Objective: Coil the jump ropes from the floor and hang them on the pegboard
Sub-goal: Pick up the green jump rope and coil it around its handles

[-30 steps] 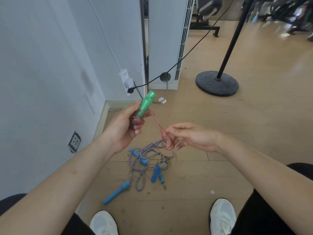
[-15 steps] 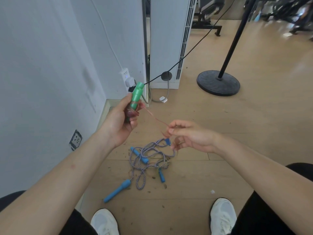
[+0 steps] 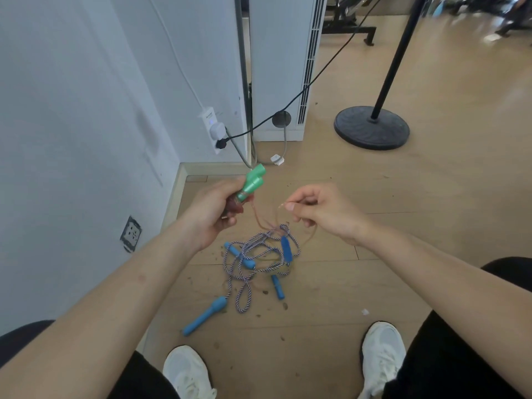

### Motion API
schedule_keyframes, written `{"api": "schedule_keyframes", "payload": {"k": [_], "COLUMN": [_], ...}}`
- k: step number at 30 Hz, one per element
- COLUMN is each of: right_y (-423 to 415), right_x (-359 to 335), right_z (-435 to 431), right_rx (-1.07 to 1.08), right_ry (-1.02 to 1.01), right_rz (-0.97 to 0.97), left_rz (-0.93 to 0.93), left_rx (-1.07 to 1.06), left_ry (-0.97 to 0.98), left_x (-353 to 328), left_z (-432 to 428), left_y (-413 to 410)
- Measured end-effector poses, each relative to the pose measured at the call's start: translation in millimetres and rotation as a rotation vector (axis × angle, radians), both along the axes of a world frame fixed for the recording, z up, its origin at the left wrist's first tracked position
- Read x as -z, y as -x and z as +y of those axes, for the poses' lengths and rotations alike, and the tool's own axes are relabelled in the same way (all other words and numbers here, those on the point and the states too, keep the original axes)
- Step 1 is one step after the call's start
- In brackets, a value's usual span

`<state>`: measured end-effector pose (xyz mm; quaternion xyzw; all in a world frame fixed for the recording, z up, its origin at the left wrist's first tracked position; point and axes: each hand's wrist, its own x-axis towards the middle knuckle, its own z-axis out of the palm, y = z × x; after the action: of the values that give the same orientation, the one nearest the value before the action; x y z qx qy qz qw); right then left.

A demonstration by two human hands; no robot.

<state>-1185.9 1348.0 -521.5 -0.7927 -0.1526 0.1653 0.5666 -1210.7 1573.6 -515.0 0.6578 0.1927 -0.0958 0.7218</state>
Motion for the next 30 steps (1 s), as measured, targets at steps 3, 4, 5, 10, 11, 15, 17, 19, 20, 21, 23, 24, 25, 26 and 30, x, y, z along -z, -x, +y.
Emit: {"api": "schedule_keyframes", "payload": {"k": [3, 4, 5, 10, 11, 15, 17, 19, 20, 21, 23, 24, 25, 26, 30], "right_y": [-6, -8, -11, -21, -21, -14, -16, -21, -23, -25, -28, -28, -28, -28, -21], "right_x": [-2, -3, -5, -19, -21, -27, -28, -27, -24, -20, -11, -6, -1, 3, -3], "right_z": [-2, -4, -6, -19, -21, -20, -22, -27, -29, -31, -32, -32, -32, -31, -25], "right_rx": [0.11, 0.137, 0.158, 0.249, 0.236, 0.129, 0.173, 0.261, 0.295, 0.31, 0.264, 0.213, 0.155, 0.107, 0.118], "right_ry": [-0.124, -0.182, -0.251, -0.499, -0.471, -0.415, -0.522, -0.505, -0.431, -0.328, -0.084, 0.066, 0.234, 0.382, 0.277], "right_rz": [0.011, 0.029, 0.055, 0.201, 0.212, 0.234, 0.227, 0.149, 0.081, 0.011, -0.089, -0.136, -0.196, -0.256, -0.198], "left_rz": [0.017, 0.023, 0.029, 0.072, 0.074, 0.064, 0.07, 0.083, 0.09, 0.094, 0.101, 0.106, 0.11, 0.112, 0.098], "left_rx": [0.01, 0.011, 0.008, -0.02, -0.022, -0.023, -0.034, -0.064, -0.074, -0.075, -0.043, -0.016, 0.01, 0.033, 0.112], "left_ry": [-0.046, -0.063, -0.079, -0.149, -0.148, -0.148, -0.188, -0.206, -0.204, -0.197, -0.154, -0.126, -0.101, -0.078, -0.006], "left_x": [5, 6, 8, 18, 20, 25, 26, 26, 25, 23, 18, 15, 13, 10, 4], "left_z": [0, 1, 1, 3, 3, -2, -3, -2, -2, -1, -1, -1, -2, -2, -7], "left_y": [0, -1, -1, -1, -1, -1, -1, -1, -1, -1, -1, -1, -1, 0, 4]}}
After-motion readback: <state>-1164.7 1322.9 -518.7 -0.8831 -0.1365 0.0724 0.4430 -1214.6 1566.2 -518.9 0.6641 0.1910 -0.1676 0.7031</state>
